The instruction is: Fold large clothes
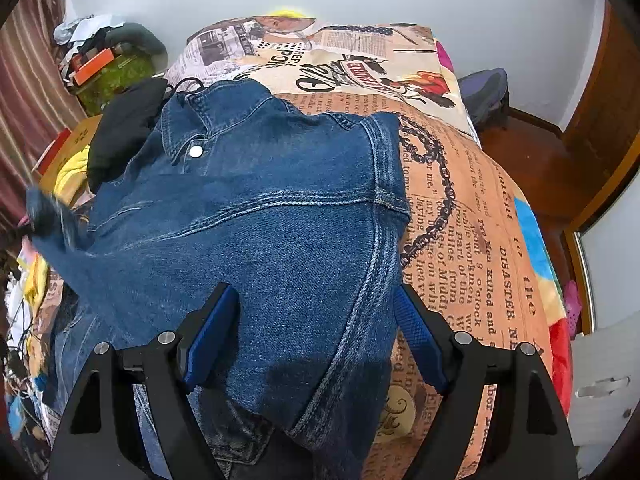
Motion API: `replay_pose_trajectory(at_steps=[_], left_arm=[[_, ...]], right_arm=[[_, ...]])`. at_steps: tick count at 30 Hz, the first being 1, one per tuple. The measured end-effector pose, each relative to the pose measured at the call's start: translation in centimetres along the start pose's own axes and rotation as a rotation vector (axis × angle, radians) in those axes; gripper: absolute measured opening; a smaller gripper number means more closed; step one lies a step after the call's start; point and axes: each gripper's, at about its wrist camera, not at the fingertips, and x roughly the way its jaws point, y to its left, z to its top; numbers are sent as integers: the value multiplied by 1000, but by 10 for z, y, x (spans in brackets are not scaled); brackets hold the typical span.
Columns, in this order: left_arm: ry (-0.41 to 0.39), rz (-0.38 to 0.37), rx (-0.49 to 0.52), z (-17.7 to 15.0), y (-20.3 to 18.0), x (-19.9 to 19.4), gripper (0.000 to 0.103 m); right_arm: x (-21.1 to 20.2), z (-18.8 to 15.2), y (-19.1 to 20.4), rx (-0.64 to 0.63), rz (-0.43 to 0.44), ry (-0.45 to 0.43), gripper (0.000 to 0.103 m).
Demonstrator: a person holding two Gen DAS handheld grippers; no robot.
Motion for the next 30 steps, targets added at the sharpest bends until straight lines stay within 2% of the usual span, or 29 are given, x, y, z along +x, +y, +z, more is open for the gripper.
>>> replay_pose_trajectory(at_steps=[2,5,7,12,15,19,25,30], left_arm=[[24,66,-9,-18,9,7,57],[97,109,-57,-44,29,22,59],[135,115,-101,-62,46,29,66],[124,138,-158,-75,73,15,66],[92,165,-172,-66,85,4,66],[47,182,-186,-41,99,-2,66],[15,96,-221,3,110,12,67],[62,18,-222,28,107,51,67]], right_arm=[[0,-1,0,2,-2,3,78],[0,-2,-2,10,2,9,78],[0,-2,-3,17,8,13,78],[0,-3,-3,30,11,25,78],[-2,0,-2,19,-1,30,78],[-12,11,-3,2,-32,-5,78],[-26,36,-24,81,-29,-74,78],[-16,51,-49,192,-6,-67,78]])
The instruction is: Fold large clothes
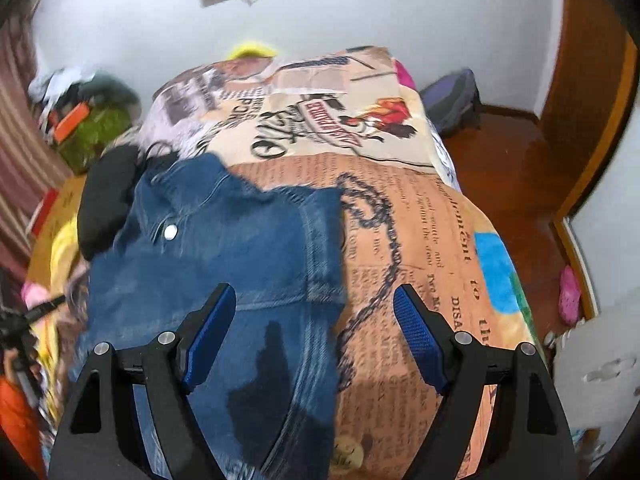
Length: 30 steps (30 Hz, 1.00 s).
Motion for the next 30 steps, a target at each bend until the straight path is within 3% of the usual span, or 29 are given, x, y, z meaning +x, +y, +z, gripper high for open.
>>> replay_pose_trajectory(at_steps=[8,12,20,21,22,23,25,26,27,28,30], left_arm=[[96,-9,1,18,-5,59,66],[98,-78,-6,26,-6,72,67],[101,-204,-46,45,-8,89,66],[107,-200,-65,47,-8,90,63],[110,-186,-72,48,-8,90,53],[114,-154,-68,50,-9,89,47],[111,-152,-50,50,-12,82,25],[106,-143,-36,50,-16,77,20],[107,-146,-17,51,-21,72,7],[103,-140,-4,50,-25,68,5],[81,-119,38,50,-38,53,3]], right_arm=[[52,11,-24,115,78,120,78],[73,13,-24,134,135,182,78],[97,21,7,51,220,205,79],[99,21,7,66,218,205,79],[100,22,6,80,219,205,79],[99,23,5,96,226,201,76],[97,23,2,121,235,210,57],[96,24,0,131,231,214,43],[92,24,-3,145,234,211,27],[88,25,-7,165,263,206,20],[75,27,-16,213,350,194,15]])
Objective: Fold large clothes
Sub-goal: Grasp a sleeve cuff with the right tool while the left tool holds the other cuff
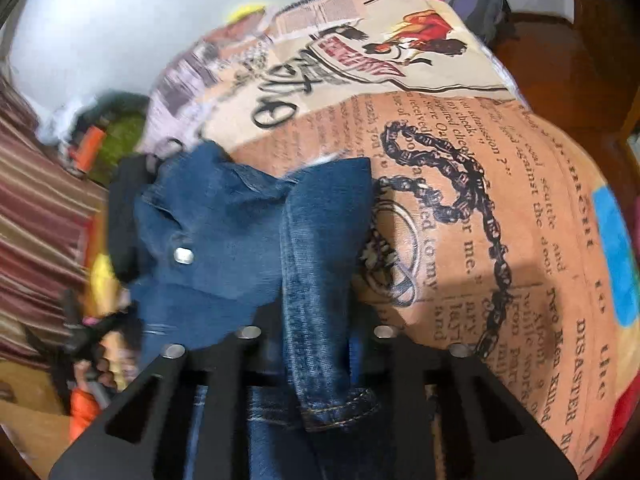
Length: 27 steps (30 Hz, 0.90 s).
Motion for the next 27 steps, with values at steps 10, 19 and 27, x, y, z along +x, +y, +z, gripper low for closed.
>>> replay_pose_trajectory(at_steps=[10,19,27], left_arm=[[-167,34,139,-6,-74,-96,1],[-305,-58,263,28,-147,-159,1],[-291,32,251,81,-155,-103,1]], right_arm=[[-67,3,76,-224,32,-94,13],[-121,47,123,-377,10,-250,12],[-71,99,69,-295,-171,-224,12]])
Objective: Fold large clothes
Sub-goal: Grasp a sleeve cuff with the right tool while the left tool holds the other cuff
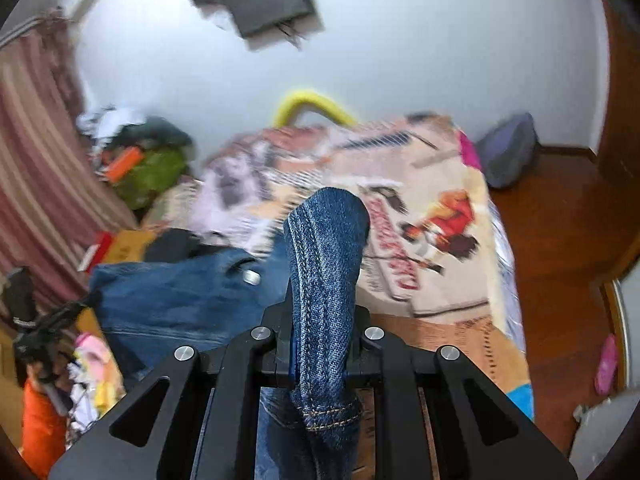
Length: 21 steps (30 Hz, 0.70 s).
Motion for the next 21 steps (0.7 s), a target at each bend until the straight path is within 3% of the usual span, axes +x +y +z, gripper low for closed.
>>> replay_pose_trajectory(at_steps=[6,10,16,21], left_arm=[[85,121,-15,-8,27,79,1],[114,132,-31,-15,42,107,2],[120,217,60,-22,24,113,3],[108,226,111,-23,10,91,3]], right_arm=[[70,-20,-66,101,-120,116,12],[96,-36,-86,107,-142,167,13],[94,-42,-67,-4,-218,148,17],[73,-46,-58,-7,-222,149,19]])
